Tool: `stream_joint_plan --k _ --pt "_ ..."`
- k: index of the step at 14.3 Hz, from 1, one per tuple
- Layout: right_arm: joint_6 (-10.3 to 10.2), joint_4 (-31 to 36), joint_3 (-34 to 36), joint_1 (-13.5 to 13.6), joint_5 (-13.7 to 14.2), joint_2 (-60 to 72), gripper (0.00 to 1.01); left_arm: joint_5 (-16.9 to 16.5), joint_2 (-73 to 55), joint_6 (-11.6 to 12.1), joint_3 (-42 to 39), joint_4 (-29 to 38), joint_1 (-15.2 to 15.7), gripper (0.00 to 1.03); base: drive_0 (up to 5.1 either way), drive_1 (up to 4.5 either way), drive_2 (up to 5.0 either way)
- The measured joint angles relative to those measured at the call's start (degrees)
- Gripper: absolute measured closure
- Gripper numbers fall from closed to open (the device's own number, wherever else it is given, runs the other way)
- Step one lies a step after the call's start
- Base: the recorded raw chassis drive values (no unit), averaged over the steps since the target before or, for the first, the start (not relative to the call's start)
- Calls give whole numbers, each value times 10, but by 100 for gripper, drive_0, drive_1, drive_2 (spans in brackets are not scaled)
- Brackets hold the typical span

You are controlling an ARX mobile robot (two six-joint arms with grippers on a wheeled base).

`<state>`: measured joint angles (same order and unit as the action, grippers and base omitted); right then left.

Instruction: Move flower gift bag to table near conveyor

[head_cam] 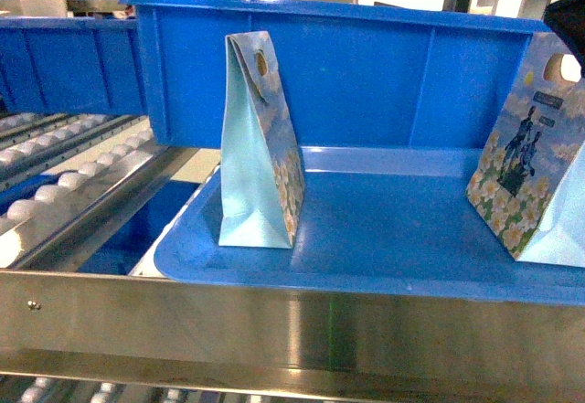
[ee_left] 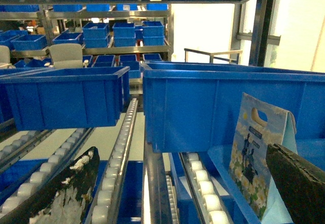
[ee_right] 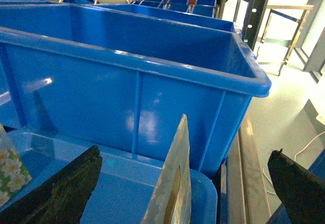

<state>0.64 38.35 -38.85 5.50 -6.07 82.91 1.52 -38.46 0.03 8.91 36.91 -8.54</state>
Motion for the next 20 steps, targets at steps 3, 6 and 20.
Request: stream_joint_plan --k 3,6,20 --pt "10 -4 -12 0 0 38 3 0 0 0 0 0 0 5 0 0 0" --pt "16 -4 -14 0 2 48 3 0 0 0 0 0 0 5 0 0 0" --pt "24 3 30 29 -3 16 99 0 0 0 0 0 0 5 0 0 0"
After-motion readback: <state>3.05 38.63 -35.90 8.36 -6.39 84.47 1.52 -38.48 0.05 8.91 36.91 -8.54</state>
